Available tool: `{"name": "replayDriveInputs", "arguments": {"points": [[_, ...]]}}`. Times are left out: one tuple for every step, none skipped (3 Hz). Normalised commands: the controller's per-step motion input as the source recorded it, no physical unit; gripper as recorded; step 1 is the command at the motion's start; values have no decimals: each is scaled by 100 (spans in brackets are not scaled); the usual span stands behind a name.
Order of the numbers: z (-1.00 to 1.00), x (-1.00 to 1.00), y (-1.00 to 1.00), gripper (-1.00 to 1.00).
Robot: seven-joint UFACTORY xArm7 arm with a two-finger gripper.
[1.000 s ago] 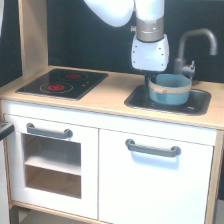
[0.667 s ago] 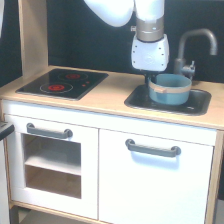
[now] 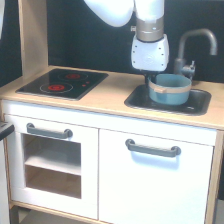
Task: Place the pot in the sink
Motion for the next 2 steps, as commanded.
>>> {"name": "replayDriveInputs", "arguments": {"points": [[-37, 1, 2, -12], [-38, 2, 1, -9]]}}
